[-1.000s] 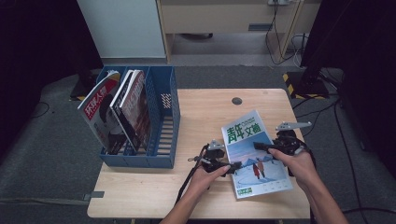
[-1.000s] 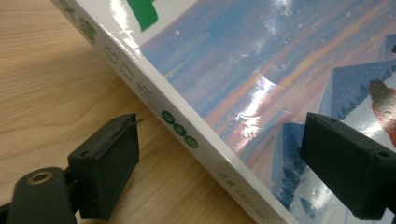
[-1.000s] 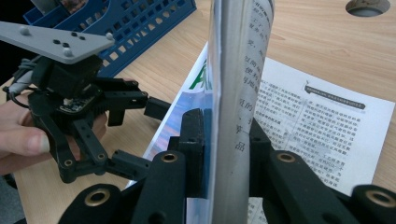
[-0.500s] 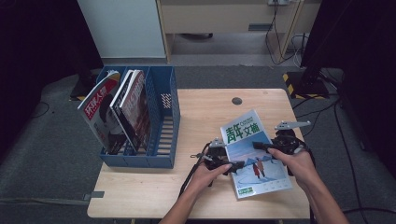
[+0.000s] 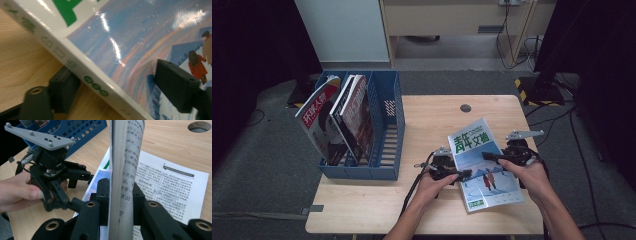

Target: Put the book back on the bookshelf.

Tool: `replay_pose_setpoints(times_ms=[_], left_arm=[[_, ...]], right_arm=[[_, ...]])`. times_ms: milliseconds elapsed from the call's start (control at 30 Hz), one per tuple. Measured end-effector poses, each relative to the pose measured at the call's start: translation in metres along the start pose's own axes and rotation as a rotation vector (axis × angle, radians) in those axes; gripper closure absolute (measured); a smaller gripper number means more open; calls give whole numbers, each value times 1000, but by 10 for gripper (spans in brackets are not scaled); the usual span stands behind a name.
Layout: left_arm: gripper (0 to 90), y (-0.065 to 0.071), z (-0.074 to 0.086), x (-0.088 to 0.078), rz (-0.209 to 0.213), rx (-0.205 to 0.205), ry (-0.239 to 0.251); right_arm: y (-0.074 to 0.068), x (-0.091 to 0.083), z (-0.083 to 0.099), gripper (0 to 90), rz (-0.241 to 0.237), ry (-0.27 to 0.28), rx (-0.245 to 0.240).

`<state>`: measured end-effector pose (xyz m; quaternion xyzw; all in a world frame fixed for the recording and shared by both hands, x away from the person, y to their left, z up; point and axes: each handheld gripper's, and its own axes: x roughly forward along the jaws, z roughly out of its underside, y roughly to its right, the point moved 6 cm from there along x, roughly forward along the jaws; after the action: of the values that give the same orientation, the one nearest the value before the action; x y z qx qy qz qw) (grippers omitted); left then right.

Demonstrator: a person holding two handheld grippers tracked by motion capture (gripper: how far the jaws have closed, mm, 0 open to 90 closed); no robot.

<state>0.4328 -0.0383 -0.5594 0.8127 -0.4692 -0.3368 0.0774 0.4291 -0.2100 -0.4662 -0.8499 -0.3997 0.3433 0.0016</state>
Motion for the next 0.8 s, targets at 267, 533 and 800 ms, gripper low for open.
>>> replay_pose_setpoints(times_ms=[267,533,800], left_arm=[[396,1,-5,-1,-58,-19,17],[484,7,-10,-1,-124,16,-23],[513,4,-7,-1,-129,10,-62]], right_arm=[[16,2,12,724,42,-6,7],[34,10,23,649,141,-50,-16],[48,23,43,497,208,-115,-30]])
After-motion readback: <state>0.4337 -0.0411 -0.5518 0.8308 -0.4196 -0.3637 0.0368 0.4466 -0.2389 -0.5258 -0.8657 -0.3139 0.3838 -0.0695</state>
